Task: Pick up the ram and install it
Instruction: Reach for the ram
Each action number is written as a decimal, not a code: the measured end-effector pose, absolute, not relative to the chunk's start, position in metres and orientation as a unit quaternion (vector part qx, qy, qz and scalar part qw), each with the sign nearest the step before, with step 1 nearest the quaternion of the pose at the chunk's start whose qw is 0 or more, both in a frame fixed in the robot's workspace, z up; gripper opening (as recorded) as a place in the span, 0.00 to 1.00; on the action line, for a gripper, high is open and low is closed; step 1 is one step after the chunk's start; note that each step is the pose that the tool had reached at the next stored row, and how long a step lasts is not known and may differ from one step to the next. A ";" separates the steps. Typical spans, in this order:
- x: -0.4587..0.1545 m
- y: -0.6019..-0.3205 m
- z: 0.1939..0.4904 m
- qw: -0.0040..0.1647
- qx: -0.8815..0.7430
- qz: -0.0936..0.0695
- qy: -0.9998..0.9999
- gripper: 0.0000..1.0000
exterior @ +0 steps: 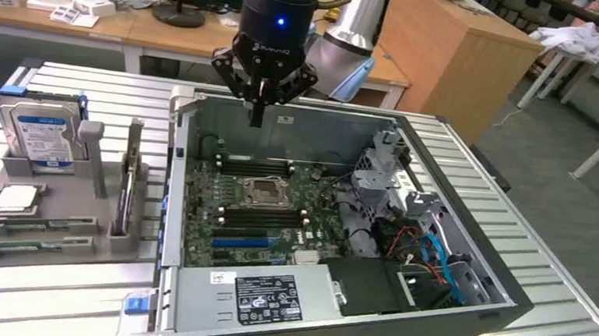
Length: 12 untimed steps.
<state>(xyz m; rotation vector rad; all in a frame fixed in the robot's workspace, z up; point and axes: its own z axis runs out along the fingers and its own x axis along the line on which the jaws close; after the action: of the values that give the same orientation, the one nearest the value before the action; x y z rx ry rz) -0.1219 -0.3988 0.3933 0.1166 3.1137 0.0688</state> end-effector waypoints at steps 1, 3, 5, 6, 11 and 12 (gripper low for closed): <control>-0.122 -0.399 0.393 0.012 0.037 0.022 0.999 0.11; -0.122 -0.399 0.393 0.012 0.037 0.022 0.999 0.11; -0.122 -0.399 0.393 0.012 0.037 0.022 0.999 0.11; -0.122 -0.399 0.393 0.012 0.037 0.022 0.999 0.11; -0.122 -0.399 0.393 0.012 0.037 0.022 0.999 0.11; -0.122 -0.399 0.393 0.012 0.037 0.022 0.999 0.11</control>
<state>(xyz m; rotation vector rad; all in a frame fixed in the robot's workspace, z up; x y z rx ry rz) -0.1219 -0.3988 0.3933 0.1165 3.1137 0.0689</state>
